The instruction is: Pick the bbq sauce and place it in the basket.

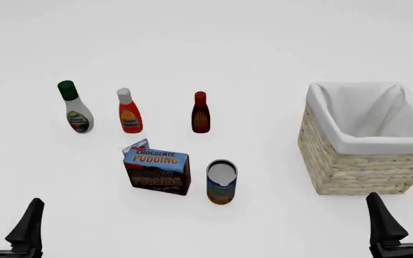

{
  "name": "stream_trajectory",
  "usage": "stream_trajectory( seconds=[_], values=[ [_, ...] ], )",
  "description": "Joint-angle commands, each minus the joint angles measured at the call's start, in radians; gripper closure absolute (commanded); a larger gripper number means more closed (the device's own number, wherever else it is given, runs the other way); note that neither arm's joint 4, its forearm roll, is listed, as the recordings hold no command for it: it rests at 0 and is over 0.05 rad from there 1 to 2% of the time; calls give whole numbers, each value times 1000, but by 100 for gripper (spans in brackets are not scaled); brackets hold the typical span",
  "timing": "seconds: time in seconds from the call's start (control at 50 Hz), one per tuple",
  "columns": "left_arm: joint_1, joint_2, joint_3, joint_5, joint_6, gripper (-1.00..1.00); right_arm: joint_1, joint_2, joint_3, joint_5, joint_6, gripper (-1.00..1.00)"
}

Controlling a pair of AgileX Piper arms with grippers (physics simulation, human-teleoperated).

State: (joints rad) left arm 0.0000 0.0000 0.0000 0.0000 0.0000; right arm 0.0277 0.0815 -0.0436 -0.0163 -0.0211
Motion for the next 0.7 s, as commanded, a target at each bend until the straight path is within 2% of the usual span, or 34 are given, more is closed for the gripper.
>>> stream_trajectory(
  seconds=[0.02,0.34,0.6,0.66,0.68,0.7],
  values=[
    [0,0,0,0,0,-100,48,49,-104,71,-27,-100],
    [0,0,0,0,0,-100,72,138,-267,154,-19,-100],
    [0,0,0,0,0,-100,113,209,-423,251,-48,-100],
    [0,0,0,0,0,-100,130,239,-469,275,-55,-100],
    [0,0,0,0,0,-100,169,345,-579,291,-68,-100],
    [0,0,0,0,0,-100,169,346,-581,291,-68,-100]
  ],
)
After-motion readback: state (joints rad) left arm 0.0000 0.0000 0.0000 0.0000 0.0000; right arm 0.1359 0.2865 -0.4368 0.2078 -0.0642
